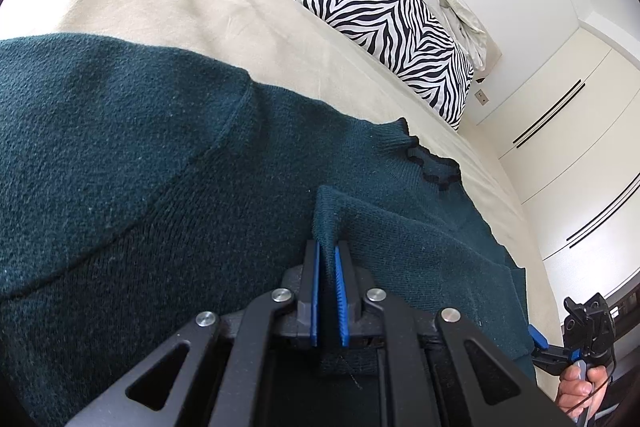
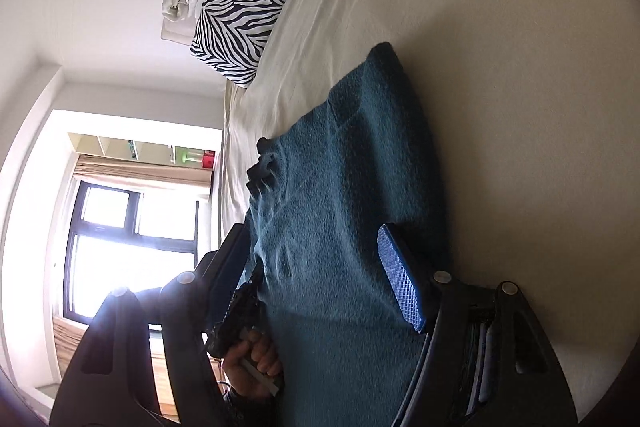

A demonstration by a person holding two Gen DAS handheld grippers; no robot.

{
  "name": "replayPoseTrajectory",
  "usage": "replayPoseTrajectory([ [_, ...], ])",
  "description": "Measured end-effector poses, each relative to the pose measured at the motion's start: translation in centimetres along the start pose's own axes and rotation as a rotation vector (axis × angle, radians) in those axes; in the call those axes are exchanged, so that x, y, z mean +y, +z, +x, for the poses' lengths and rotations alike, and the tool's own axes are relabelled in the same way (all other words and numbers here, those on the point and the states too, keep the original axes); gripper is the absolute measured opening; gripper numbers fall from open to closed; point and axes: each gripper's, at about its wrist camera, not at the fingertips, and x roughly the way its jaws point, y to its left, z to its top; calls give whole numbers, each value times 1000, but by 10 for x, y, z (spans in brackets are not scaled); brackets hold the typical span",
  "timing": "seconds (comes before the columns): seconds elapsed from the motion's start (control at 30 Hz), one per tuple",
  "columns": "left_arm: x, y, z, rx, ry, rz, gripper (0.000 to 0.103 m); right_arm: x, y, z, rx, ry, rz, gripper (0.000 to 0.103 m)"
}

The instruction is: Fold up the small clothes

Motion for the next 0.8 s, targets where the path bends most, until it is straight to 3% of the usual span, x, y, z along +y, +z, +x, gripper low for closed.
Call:
replayPoseTrajectory([
  [0.1,0,0,0,-2,-1,-1,13,2,-21,-17,5,31,-9,65],
  [0.27,0,2,1,2,-5,-3,13,-16,-40,-10,10,0,-81,62],
  [0.37,6,8,-6,49,-46,-50,14,-13,-45,-17,-5,-12,-61,64],
  [0.43,11,9,-28,70,-59,-96,25,-2,-53,-27,-35,-73,-50,65],
  [0.5,22,5,-71,3,-96,-141,63,18,-67,-37,-69,-96,-107,66],
  [0.53,30,2,-96,-51,-110,-150,67,27,-78,-43,-73,-80,-135,66],
  [0.67,98,-8,-171,-186,-112,-307,69,49,-116,-47,-64,-27,-155,66],
  [0.8,184,-9,-228,-304,-11,-484,69,58,-154,-36,-33,3,-138,66],
])
